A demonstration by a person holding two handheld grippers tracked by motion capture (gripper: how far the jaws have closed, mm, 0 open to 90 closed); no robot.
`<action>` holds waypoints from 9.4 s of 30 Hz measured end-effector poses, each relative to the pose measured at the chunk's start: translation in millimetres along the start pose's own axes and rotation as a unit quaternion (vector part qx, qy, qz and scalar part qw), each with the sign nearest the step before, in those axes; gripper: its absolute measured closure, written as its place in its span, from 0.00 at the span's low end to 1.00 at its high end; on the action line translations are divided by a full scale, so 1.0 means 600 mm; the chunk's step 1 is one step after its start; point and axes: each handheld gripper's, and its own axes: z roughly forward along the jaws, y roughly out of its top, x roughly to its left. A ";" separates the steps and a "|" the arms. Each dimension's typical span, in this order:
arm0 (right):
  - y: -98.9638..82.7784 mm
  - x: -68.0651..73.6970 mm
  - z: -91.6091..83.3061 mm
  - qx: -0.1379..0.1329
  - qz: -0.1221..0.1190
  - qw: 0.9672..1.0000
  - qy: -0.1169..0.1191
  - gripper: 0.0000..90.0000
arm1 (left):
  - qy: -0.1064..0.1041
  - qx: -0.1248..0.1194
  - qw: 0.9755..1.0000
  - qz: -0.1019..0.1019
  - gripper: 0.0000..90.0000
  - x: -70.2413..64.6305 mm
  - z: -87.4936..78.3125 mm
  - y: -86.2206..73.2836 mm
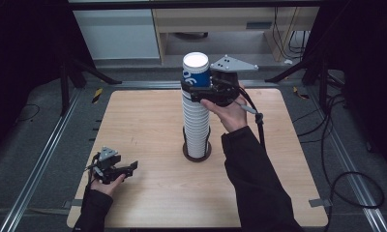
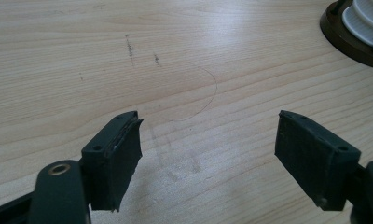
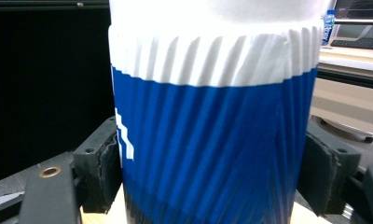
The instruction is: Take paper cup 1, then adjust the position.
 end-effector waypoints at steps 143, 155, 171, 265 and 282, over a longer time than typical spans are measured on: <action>-0.270 -0.014 -0.141 0.172 -0.061 0.973 0.138 0.24 | -0.107 -0.011 0.990 0.093 0.24 -0.084 -0.043 0.040; -0.288 0.004 -0.116 0.211 -0.081 0.958 0.175 0.24 | -0.156 -0.006 0.979 0.131 0.23 -0.110 -0.057 0.054; -0.288 0.029 -0.082 0.244 -0.116 0.940 0.209 0.24 | -0.202 -0.006 0.965 0.169 0.22 -0.139 -0.060 0.095; -0.318 0.124 0.006 0.318 -0.197 0.885 0.278 0.24 | -0.323 0.053 0.915 0.235 0.29 -0.238 -0.015 0.122; -0.314 0.120 0.006 0.312 -0.193 0.892 0.265 0.09 | -0.316 0.038 0.921 0.226 0.29 -0.226 -0.024 0.127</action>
